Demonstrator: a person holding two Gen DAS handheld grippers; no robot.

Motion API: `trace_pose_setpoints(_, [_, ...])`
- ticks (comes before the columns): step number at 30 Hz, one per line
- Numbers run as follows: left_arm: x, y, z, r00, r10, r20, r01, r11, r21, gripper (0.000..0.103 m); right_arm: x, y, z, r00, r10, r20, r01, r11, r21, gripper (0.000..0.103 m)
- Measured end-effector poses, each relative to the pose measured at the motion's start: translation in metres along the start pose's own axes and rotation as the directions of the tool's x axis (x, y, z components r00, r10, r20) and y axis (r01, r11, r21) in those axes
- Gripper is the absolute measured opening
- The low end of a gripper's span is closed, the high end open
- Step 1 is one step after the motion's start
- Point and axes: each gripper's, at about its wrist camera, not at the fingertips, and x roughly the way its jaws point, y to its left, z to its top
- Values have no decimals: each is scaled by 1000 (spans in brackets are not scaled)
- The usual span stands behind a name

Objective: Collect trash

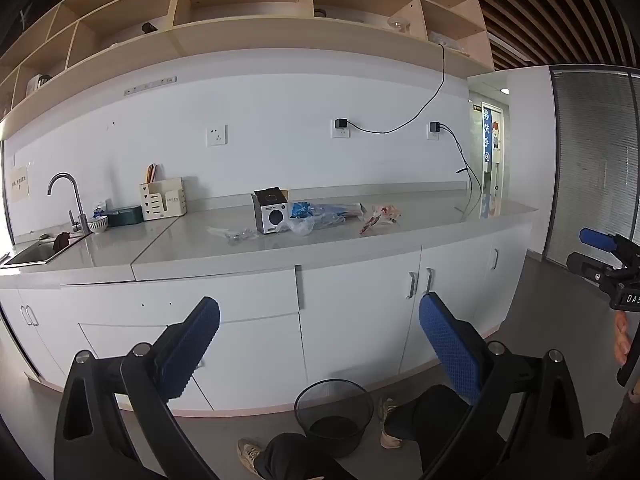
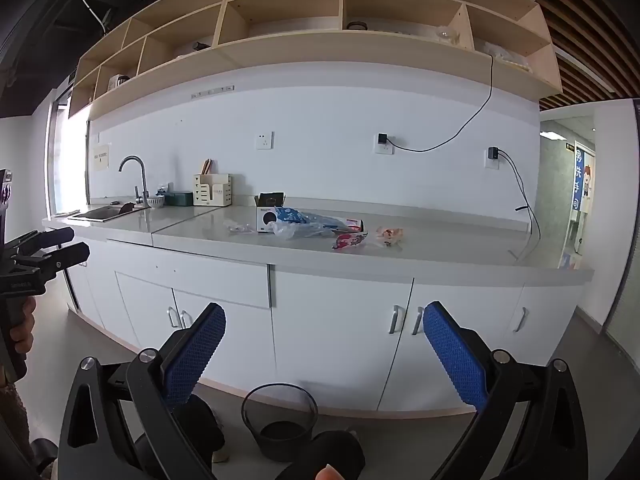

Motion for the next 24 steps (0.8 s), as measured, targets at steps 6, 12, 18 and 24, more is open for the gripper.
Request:
trace_pose_setpoints(6, [2,-2,0,1000,1,-1,-1,1000,7,99,2,-2,0,1000,-1,-6,1,1000,1,100])
trace_pose_setpoints(12, [2,6,0,1000,7,1,-7,1000,-15,99,0,-3,2,1000,-5,-13,5,1000,7,100])
trace_pose_setpoints(18, [8,4,-2,1000,14,-5,-14,1000,-13,99,6,-3,-5,1000,3,-15,-2,1000,15,100])
trace_pose_setpoints(24, [7,7,-1,1000,10,-5,-10,1000,-14,99,6,-2,-4,1000,-2,-20,2,1000,10,100])
